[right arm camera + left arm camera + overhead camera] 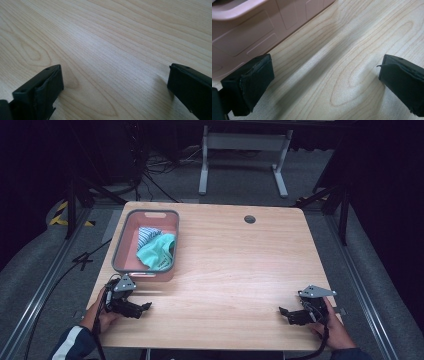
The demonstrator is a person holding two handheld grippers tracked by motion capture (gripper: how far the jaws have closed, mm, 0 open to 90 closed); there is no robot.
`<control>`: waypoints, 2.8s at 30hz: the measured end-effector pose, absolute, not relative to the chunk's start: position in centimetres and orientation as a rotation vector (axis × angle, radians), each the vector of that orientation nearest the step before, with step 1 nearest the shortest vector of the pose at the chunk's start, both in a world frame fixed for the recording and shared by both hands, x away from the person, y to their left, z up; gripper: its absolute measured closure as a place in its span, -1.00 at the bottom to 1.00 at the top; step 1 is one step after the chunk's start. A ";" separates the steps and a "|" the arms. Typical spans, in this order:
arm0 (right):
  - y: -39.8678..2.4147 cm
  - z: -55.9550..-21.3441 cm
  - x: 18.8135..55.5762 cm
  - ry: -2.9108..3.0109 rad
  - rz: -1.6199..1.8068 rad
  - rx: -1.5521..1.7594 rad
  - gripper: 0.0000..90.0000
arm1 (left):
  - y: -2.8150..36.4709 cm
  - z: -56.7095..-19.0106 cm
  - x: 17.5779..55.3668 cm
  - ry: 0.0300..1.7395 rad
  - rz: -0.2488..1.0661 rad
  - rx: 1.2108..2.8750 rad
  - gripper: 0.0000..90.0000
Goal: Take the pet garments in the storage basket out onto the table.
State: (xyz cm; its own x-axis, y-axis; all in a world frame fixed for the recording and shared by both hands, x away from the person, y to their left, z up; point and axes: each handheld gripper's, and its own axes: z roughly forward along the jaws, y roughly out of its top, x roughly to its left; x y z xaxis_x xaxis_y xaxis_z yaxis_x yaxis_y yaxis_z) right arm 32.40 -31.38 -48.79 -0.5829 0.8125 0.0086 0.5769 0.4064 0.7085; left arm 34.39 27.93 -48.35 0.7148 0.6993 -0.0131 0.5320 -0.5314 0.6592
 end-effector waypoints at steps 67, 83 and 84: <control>-31.4 -48.8 32.4 2.330 0.975 1.202 -0.99 | 26.2 -35.0 40.1 0.884 0.487 2.437 -0.54; -31.4 -48.8 32.4 2.331 0.975 1.199 -0.99 | 22.7 -37.3 47.2 0.950 0.400 2.631 -0.57; -31.4 -48.8 32.4 2.331 0.975 1.199 -0.99 | 22.5 -37.6 47.8 0.954 0.382 2.656 -0.57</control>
State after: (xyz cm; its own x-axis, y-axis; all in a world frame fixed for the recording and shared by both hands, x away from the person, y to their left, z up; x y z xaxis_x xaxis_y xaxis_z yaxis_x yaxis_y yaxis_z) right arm 32.40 -31.40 -48.80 -0.5843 0.8115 0.0082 0.5757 0.4073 0.7090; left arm 47.78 22.55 -37.64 0.7450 0.6505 0.1475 0.5729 -0.7373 0.3580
